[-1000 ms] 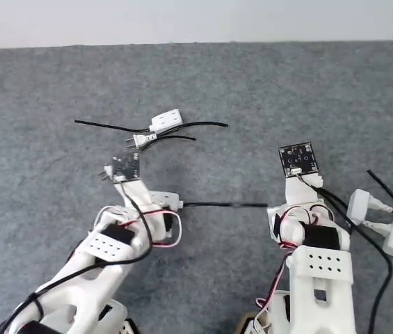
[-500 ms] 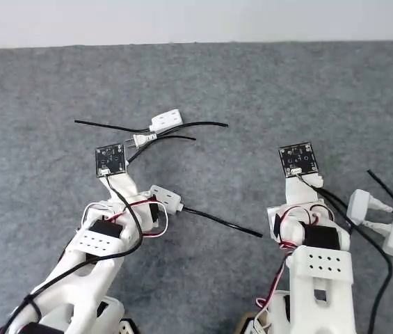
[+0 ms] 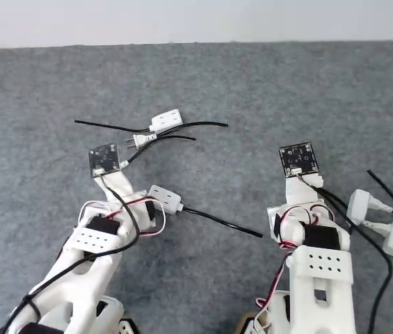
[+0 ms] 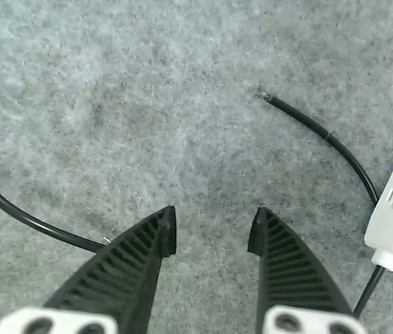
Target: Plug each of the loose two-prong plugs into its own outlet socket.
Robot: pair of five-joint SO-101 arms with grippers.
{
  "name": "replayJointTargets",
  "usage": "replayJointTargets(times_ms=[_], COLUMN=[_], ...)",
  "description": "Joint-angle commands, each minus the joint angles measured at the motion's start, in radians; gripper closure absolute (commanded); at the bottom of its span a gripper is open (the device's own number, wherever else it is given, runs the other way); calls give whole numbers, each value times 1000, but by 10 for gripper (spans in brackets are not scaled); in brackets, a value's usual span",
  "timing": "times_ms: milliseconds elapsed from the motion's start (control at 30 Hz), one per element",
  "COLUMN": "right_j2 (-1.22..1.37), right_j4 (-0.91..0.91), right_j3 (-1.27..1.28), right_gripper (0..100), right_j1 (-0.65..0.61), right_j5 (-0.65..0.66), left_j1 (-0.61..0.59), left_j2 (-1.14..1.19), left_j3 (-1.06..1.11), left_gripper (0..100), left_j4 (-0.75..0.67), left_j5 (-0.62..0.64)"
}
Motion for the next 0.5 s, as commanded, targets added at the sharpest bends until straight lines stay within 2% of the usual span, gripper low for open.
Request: replayJointTargets(times_ms=[0, 100, 300, 467], right_j2=[-22, -22, -22, -22], right_j4=[-13, -13, -13, -13], right_j3=[-9, -9, -9, -9], right_gripper=[829, 829, 829, 829], right_j1=[-5, -5, -5, -5], right_j5=[14, 14, 14, 14], left_j1=[28, 43, 28, 26], left_j2=[3, 72, 348, 362], left_j3=[-39, -74, -291, -367], left_gripper=[988, 988, 987, 987], left_j4=[34, 14, 20, 2], left_j5=[9, 32, 43, 43])
